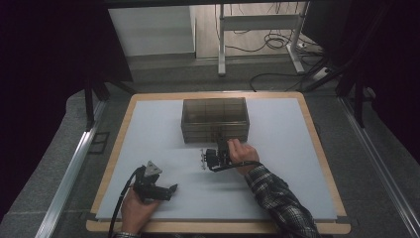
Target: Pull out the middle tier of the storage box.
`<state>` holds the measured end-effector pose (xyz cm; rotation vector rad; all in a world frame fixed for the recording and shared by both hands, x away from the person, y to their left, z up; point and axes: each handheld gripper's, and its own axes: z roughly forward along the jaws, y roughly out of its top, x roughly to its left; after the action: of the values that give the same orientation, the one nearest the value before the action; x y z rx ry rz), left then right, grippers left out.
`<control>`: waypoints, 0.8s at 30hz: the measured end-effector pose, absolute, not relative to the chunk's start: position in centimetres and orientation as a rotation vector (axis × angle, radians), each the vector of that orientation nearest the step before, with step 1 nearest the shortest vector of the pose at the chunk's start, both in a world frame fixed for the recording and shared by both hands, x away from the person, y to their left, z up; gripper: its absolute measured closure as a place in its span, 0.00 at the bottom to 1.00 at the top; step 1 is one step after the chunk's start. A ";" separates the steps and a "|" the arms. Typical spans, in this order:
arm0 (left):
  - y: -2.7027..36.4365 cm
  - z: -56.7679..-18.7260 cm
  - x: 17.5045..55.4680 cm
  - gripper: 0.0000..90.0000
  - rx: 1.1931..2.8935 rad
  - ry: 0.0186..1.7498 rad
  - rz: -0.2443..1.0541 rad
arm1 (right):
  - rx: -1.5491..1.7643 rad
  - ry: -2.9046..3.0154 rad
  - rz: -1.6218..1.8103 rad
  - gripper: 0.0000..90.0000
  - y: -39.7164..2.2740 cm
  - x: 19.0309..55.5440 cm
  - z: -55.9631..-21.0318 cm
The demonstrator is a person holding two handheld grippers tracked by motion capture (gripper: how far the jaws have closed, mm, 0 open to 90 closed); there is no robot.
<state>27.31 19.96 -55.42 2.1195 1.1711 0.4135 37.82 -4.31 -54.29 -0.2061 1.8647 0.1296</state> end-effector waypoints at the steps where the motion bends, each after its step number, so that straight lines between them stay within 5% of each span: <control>1: 20.0 -55.4 27.3 0.00 2.120 1.171 0.413 | -0.208 1.860 0.131 0.89 -4.3 37.8 -54.3; 24: 20.0 -55.4 27.3 0.00 2.121 1.172 0.413 | -0.226 1.886 0.180 0.88 -4.9 36.1 -53.9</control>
<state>27.31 19.97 -55.41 2.1214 1.1719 0.4125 36.07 -4.95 -53.91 -0.2263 1.8864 0.1799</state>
